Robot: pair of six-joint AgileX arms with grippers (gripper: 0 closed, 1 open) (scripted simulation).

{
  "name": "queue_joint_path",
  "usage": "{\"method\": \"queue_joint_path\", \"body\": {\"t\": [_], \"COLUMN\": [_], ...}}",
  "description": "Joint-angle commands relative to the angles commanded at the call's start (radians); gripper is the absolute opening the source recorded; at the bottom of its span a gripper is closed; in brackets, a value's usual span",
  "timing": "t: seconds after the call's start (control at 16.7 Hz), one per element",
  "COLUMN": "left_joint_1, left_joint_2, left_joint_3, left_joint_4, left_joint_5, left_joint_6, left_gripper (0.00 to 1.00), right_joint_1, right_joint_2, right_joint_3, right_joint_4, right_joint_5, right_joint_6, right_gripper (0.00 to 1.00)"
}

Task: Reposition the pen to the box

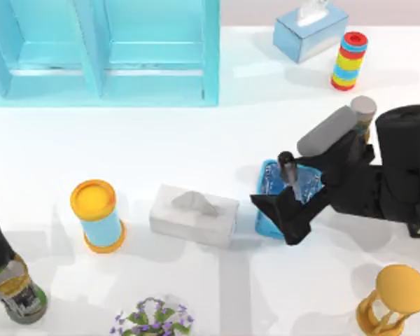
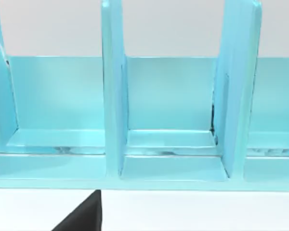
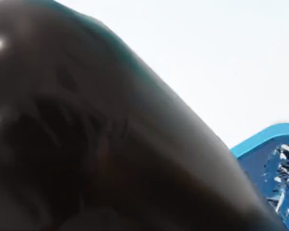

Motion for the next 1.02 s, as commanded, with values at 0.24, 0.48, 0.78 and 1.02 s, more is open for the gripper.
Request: {"method": "queue_joint_path", "body": {"t": [0.24,0.48,0.78,1.02], "left_joint_1": [0.0,0.0,0.0,0.0], "left_joint_2": [0.0,0.0,0.0,0.0], "left_joint_3": [0.0,0.0,0.0,0.0], "left_joint_4": [0.0,0.0,0.0,0.0], "left_joint_5": [0.0,0.0,0.0,0.0], "left_joint_6": [0.0,0.0,0.0,0.0], "left_gripper": [1.0,1.0,1.0,1.0], "right_joint_1": [0.025,0.024,0.024,0.024], "right_joint_2": [0.153,0.209,0.209,0.209], "right_joint_3": [0.093,0.14,0.14,0.14], "right_joint_4": [0.063,0.073,0.073,0.073], "right_joint_5": [0.02,0.023,0.023,0.023], "right_joint_6": [0.016,0.017,0.017,0.017], "right_gripper": [1.0,1.0,0.85,0.55]}}
